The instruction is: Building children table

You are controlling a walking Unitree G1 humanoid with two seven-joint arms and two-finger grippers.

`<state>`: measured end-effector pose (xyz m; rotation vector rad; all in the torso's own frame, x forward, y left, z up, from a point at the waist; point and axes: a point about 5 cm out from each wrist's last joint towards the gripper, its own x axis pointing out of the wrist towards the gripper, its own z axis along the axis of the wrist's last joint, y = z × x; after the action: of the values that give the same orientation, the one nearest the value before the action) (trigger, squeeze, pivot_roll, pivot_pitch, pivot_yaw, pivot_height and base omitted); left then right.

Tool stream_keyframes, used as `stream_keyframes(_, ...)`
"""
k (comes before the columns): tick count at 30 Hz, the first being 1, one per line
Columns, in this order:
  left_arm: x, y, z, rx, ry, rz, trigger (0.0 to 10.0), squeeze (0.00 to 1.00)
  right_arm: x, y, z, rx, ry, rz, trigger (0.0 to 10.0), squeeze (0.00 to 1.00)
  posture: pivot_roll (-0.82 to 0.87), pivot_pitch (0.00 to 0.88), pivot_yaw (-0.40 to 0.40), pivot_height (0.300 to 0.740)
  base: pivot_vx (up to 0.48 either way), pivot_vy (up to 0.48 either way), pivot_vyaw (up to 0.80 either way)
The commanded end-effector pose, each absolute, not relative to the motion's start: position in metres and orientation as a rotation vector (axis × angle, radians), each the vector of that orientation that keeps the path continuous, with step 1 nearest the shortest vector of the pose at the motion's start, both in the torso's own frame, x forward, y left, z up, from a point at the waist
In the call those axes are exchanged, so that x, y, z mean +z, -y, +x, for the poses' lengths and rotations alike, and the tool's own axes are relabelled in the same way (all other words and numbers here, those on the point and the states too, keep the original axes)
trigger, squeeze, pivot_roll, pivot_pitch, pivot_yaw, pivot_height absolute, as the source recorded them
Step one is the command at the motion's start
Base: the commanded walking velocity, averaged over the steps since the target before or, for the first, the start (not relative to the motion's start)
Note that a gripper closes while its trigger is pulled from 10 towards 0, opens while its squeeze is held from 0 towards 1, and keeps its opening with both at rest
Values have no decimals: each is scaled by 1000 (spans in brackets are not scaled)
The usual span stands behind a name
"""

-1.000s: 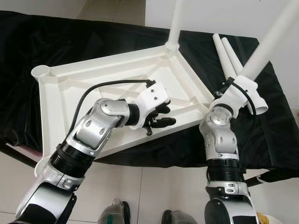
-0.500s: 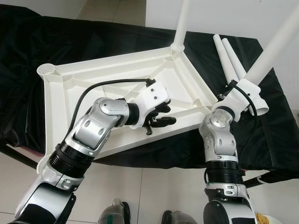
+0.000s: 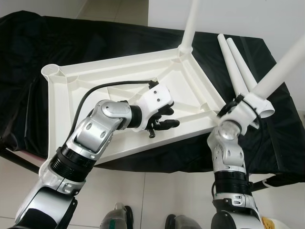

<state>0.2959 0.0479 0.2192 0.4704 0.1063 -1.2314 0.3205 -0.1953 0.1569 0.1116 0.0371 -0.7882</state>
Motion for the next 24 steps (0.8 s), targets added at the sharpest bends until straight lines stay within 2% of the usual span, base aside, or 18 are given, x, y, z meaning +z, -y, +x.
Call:
stream_keyframes(1,218,-47,295,-1228,-106,472,10000,0,137,207,314,-833,-127,113,10000,1000,19,123,9,740,0,0,0)
stream_keyframes(6,218,-47,294,-1231,-104,471,10000,0,143,209,319,-792,-90,118,10000,1000,17,119,9,740,0,0,0)
stream_keyframes(7,218,-46,294,-1233,-104,471,10000,0,147,210,322,-762,-73,124,10000,0,17,119,9,740,0,0,0)
stream_keyframes(9,217,-45,294,-1236,-103,471,10000,0,153,212,327,-676,-36,112,10000,0,12,114,9,740,0,0,0)
stream_keyframes(15,217,-45,294,-1237,-103,472,10000,0,157,213,330,-609,-11,94,10000,0,12,114,9,740,0,0,0)
stream_keyframes(16,217,-45,294,-1238,-101,473,10000,0,160,213,332,-538,14,73,10000,0,11,113,8,740,0,0,0)
stream_keyframes(24,218,-45,294,-1236,-101,474,10000,0,159,211,333,-358,32,69,10000,0,10,118,10,740,0,0,0)
